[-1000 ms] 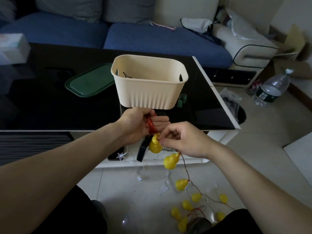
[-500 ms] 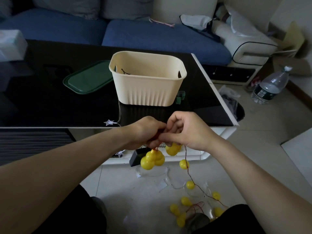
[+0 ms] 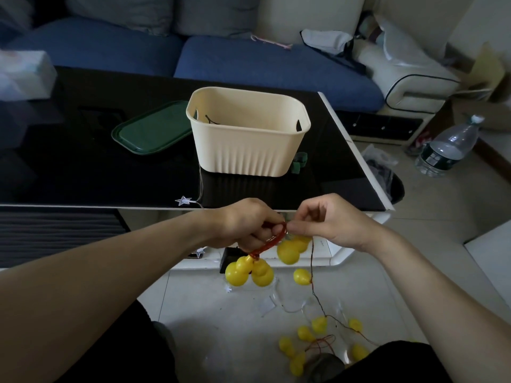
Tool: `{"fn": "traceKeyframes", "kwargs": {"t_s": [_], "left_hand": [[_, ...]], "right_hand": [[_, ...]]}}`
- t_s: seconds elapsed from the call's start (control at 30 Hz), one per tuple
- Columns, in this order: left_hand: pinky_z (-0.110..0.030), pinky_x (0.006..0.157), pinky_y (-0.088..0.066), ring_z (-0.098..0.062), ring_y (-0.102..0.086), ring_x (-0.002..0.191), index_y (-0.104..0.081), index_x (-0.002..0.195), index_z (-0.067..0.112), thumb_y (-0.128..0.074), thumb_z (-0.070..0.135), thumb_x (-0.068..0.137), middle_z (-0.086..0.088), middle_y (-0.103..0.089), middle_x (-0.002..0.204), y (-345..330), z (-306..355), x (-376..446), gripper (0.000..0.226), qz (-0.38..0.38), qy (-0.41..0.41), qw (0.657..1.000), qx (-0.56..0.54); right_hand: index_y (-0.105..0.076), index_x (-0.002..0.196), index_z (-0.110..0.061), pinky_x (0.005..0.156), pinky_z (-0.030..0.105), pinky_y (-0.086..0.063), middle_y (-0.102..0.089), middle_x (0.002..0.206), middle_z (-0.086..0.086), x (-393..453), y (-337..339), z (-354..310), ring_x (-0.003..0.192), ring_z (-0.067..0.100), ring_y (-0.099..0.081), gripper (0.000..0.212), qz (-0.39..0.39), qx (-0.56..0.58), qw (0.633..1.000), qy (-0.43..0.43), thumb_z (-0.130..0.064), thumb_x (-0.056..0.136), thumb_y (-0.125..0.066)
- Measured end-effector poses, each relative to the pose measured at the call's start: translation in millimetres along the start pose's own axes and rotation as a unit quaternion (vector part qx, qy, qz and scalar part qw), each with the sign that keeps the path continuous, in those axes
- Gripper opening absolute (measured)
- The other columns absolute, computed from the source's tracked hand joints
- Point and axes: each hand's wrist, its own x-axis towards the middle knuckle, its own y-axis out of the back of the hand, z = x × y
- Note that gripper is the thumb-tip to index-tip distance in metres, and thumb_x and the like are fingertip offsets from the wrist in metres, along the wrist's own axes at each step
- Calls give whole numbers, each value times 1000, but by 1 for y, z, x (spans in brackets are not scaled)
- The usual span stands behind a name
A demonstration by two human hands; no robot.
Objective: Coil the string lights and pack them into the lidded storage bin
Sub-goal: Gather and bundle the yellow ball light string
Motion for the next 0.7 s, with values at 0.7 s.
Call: {"fn": "traceKeyframes", "kwargs": {"t_s": [0.7], "left_hand": [[-19,40,-11,-11,-15,37,-35,68,20,-29,30,104,4,-22,50,12,2,7,38,178,-57,949,-256]], "right_hand": [[-72,92,-4,64,28,-50,-60,68,3,-16,24,15,61,14,-55,18,65,29,987,-142,-20,96,-66]]}}
